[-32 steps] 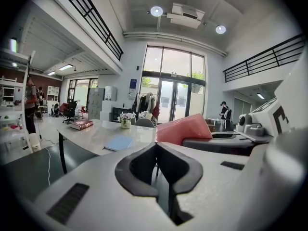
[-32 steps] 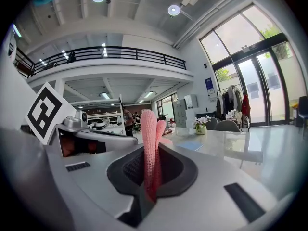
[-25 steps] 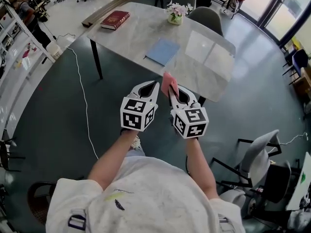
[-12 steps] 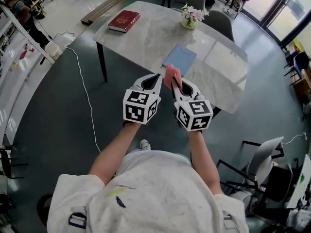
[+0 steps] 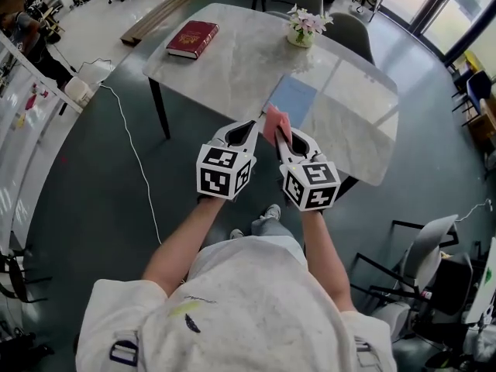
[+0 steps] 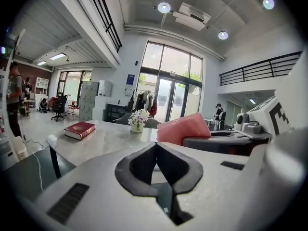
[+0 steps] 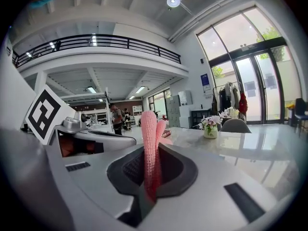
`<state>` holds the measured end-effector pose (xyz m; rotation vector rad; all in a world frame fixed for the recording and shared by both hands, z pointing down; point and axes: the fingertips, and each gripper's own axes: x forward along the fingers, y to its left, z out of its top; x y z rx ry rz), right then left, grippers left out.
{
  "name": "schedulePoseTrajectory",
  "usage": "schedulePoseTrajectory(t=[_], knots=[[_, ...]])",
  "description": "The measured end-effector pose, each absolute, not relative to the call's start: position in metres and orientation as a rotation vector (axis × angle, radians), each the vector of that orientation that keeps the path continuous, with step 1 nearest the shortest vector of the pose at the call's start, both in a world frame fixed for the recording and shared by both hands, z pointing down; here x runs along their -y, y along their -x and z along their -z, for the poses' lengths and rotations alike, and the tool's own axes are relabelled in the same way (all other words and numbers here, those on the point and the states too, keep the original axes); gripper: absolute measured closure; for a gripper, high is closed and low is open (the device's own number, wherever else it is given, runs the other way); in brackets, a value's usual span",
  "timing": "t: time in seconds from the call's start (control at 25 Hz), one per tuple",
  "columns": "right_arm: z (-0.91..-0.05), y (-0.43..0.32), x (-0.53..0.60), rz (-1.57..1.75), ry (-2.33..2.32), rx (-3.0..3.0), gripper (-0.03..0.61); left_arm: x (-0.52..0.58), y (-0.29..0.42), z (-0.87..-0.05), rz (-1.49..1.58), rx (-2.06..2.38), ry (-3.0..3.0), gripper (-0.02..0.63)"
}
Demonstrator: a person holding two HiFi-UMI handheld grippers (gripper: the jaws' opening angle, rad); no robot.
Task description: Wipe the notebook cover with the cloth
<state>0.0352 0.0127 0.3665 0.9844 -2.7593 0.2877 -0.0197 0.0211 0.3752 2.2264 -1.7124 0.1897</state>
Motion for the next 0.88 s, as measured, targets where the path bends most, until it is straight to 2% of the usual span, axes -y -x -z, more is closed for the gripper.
schedulePoseTrajectory(t=[0.88], knots=[[-0.411, -0.055, 0.190, -0.453, -1.061, 2.695, 0.563, 0.173, 0.003, -0.416, -0.344, 1.584, -2.226, 0.606]])
